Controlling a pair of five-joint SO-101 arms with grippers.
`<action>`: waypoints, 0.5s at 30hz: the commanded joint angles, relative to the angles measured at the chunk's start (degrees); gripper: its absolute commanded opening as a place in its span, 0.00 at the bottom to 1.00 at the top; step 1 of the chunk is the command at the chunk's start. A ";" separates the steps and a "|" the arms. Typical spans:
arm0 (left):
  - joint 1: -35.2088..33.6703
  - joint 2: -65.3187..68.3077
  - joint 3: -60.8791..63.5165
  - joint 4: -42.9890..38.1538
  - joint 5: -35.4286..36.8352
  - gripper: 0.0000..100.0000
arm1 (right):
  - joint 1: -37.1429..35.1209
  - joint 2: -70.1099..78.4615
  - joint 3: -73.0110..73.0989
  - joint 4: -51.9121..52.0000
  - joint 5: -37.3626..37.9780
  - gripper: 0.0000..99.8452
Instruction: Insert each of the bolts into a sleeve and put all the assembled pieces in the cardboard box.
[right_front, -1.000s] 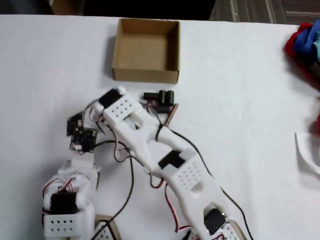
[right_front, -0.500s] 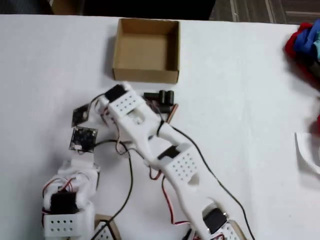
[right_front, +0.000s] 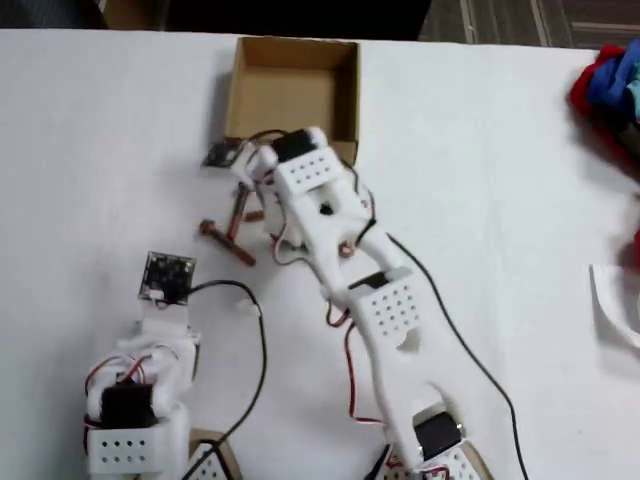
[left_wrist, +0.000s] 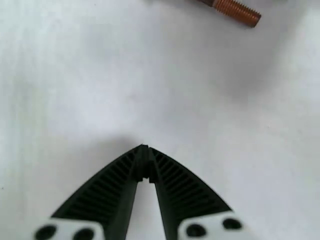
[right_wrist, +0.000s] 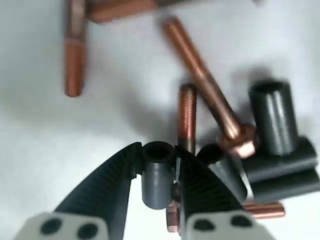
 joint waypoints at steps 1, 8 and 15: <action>0.44 -0.26 1.19 -0.35 0.18 0.03 | 1.01 0.13 -1.85 1.36 -1.14 0.02; 0.44 -0.26 1.19 -0.35 0.18 0.03 | -0.92 2.33 -1.58 3.47 -1.14 0.17; 0.44 -0.26 1.19 -0.35 0.18 0.03 | -0.57 2.07 -1.67 4.70 -1.23 0.14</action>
